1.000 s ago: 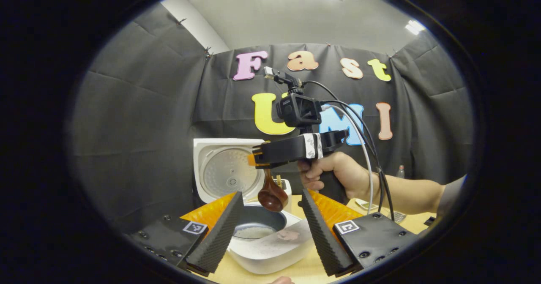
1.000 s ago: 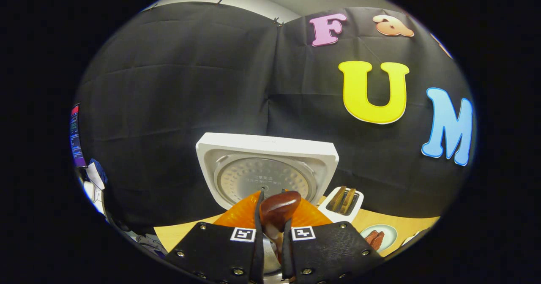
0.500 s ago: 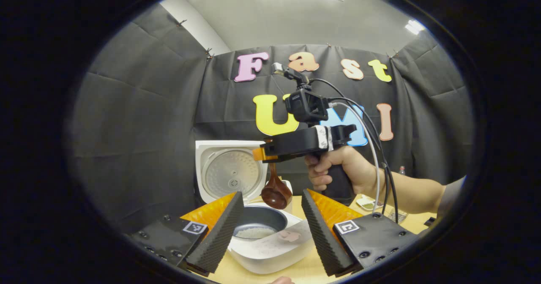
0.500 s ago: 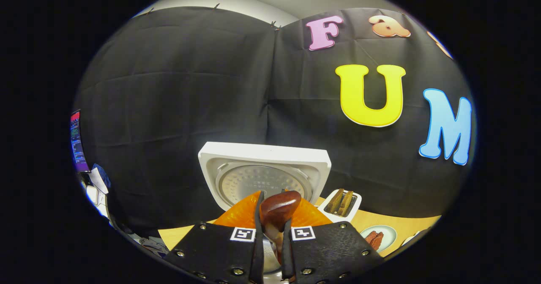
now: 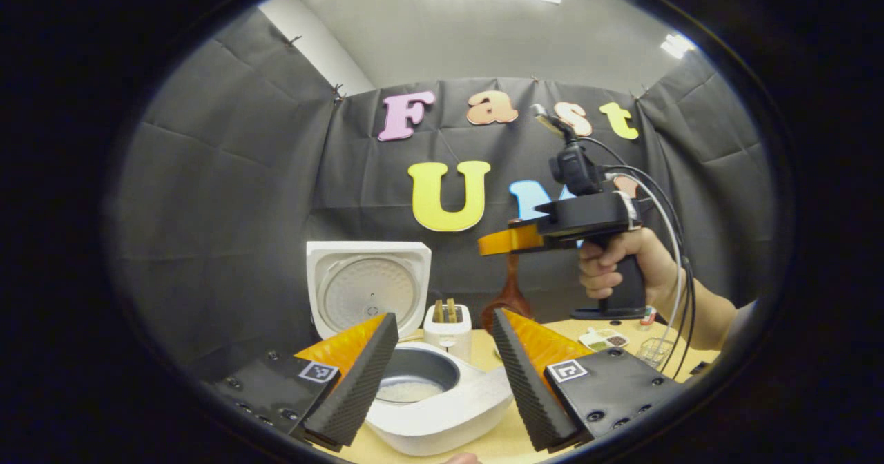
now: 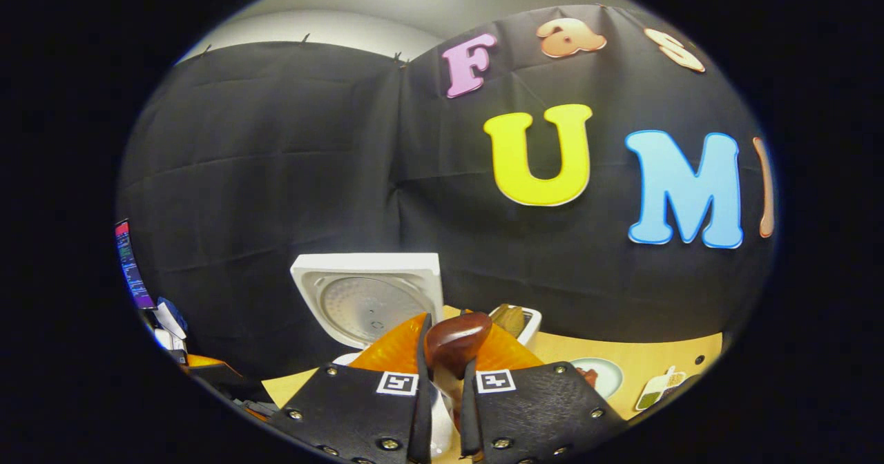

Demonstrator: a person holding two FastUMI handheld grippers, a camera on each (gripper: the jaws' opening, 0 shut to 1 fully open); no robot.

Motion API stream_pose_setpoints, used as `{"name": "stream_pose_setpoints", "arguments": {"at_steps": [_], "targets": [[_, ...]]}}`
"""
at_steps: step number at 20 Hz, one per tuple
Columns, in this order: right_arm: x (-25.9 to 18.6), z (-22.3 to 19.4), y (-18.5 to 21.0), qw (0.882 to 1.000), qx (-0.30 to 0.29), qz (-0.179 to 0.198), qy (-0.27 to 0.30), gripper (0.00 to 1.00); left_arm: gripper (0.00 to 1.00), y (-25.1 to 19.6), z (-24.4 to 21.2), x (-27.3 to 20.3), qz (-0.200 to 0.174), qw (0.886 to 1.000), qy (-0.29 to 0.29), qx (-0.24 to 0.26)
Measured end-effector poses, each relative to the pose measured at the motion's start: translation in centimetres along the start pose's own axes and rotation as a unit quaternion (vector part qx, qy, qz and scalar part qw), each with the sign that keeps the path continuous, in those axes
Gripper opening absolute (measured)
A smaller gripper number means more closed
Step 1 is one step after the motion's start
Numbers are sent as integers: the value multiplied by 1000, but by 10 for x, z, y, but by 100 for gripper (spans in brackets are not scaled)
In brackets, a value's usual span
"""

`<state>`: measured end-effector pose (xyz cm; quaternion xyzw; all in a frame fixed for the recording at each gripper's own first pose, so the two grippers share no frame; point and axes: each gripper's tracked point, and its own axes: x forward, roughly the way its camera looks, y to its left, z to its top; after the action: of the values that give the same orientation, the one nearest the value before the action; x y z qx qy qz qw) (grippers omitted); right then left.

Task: Close the left gripper, press the button to open the rice cooker; take a wooden spoon from the chopstick holder with the right hand, scoop a spoonful of rice and pour it into the rice cooker, then put the wooden spoon back into the chopstick holder.

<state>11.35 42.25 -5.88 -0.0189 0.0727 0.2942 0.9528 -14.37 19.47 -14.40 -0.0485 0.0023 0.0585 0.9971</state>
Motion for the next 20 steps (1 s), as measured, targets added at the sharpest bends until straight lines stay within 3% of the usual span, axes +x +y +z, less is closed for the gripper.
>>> {"name": "stream_pose_setpoints", "arguments": {"at_steps": [1, 8, 20], "targets": [[-11, 1, -14, 1000, 6, -9, -4, 16, 94, -4, 3, 2, -2, 1000, -3, 2], [-81, 9, -102, 997, 16, -70, -23, 16, 94, -29, 12, 16, -11, 1000, -15, 5], [-143, -21, -181, 991, 54, -124, -11, 16, 94, -82, 1, 34, -42, 999, -6, 29]]}}
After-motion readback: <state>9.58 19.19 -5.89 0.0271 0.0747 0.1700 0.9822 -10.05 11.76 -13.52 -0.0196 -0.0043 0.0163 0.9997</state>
